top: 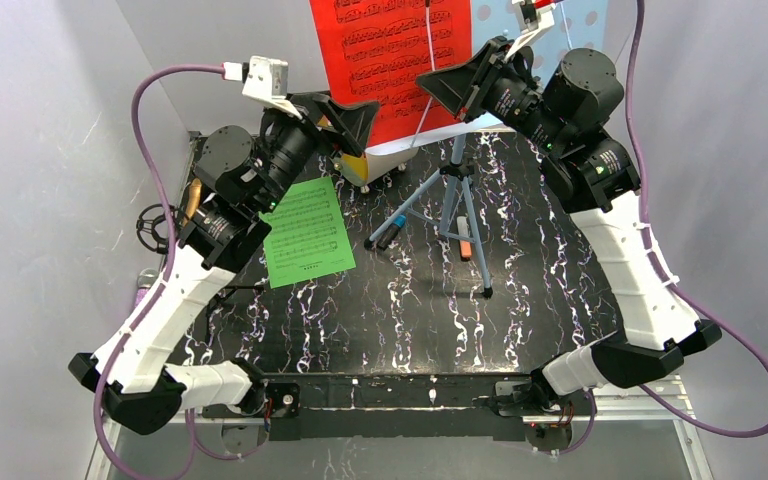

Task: Pack up the instrument practice props
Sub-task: Pick up the sheet music from the music stand.

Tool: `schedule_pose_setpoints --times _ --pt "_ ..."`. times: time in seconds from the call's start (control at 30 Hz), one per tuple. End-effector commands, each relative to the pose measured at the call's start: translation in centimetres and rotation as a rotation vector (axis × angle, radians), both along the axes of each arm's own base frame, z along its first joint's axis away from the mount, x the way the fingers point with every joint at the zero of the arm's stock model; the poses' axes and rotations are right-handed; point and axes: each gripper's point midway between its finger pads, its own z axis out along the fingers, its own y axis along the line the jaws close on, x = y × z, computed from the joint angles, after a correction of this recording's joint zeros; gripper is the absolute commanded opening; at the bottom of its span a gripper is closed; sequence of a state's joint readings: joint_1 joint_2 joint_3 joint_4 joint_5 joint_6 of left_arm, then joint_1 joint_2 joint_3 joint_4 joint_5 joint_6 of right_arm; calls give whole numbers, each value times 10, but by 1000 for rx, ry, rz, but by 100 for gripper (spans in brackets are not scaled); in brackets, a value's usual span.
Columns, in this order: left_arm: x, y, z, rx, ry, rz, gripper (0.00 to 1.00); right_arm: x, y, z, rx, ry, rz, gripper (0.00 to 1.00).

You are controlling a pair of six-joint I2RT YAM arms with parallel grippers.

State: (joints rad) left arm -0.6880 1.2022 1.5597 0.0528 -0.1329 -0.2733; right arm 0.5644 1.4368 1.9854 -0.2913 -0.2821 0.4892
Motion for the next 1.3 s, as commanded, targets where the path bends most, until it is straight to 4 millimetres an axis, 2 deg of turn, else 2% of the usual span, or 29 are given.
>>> schedule_pose_setpoints --times 0.0,0.13,0.3,0.43,0.47,0.6,0.83,1.1,1.27 --pt "-10 0 26 -69 -39 -94 84 -6 -18 29 53 -88 -57 2" --pt "-1 4 28 -87 -15 -80 80 -7 -17 29 53 -88 -49 1" --pt "-14 -2 38 -107 -43 -153 59 -9 -19 32 57 -93 -51 2" --pt "-31 -4 49 -140 -71 -220 28 -9 -19 31 56 -92 -52 2" --pt "-35 -2 53 -151 -80 -226 24 -9 -19 31 56 -92 -52 2" --pt "-46 3 61 -179 -103 -244 23 -8 -18 31 57 -90 -49 1" --pt "-49 -8 61 -183 -84 -309 23 -5 -15 28 55 -80 -42 2" --pt "-35 -15 53 -192 -31 -293 25 -4 -13 27 54 -77 -38 2" --pt "-29 -19 55 -224 -19 -301 25 -3 -12 25 53 -70 -36 2"
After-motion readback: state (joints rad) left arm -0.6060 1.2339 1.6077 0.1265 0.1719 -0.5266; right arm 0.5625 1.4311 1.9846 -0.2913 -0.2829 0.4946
